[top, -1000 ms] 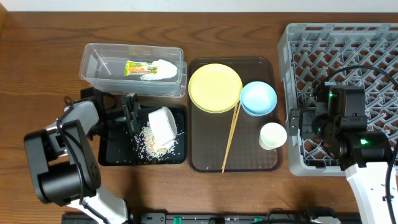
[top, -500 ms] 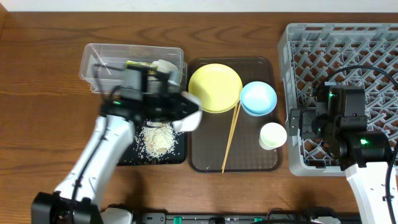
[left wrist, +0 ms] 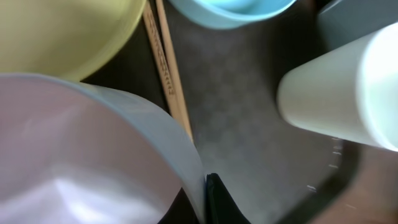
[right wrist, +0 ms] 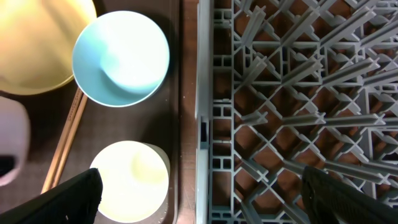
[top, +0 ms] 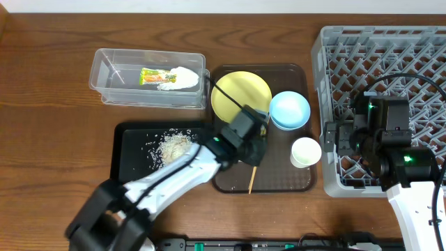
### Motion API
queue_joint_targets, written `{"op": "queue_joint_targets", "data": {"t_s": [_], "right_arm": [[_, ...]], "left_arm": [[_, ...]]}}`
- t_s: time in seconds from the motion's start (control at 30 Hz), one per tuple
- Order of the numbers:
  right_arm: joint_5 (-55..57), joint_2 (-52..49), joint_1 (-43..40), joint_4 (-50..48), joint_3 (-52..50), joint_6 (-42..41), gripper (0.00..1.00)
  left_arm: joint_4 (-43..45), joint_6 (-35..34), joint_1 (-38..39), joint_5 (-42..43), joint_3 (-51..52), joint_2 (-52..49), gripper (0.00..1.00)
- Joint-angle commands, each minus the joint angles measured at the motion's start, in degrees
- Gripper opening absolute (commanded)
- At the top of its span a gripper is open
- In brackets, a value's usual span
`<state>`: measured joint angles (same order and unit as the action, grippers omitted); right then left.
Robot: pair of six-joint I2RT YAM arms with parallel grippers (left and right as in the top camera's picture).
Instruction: Sort waste into correct bins and load items into the dishwasher rack
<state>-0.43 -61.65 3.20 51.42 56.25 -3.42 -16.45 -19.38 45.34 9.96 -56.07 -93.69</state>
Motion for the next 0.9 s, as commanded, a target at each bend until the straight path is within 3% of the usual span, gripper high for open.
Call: {"op": "queue_joint_targets", "data": {"t_s": [0.0,0.07,0.17,0.3,0.53,0.87], "right_arm": [[-0.24,0.24,0.52,0.04,1.16,0.48,0.99],[-0.24,0.24,0.52,0.07,1.16,0.5,0.99],[-0.24,0.24,0.52,0.04,1.16,0.48,0.99],[-0.07,0.44,0.52,-0.02,1.18,0.5,0.99],[3.93,3.48,0.5,-0.85,1.18,0.46,0.99],[9.57,7.78,0.46,-1.01,1.18,-2.78,0.99]], "left_arm": [[1.25,0.96,1.44,-5.51,-0.42,-2.14,0.07],[1.73,0.98,1.9,-5.53,-0.42,-2.34,0.11],[2.01,1.6,1.75,-5.51,-0.44,-1.88,0.32],[2.99,1.64,1.38,-5.51,-0.81,1.16,0.44],[10.93,1.53,1.53,-4.37,-0.83,4.63,0.44],[19.96,-2.19,5.11,-0.11,-0.81,-1.84,0.44]]}}
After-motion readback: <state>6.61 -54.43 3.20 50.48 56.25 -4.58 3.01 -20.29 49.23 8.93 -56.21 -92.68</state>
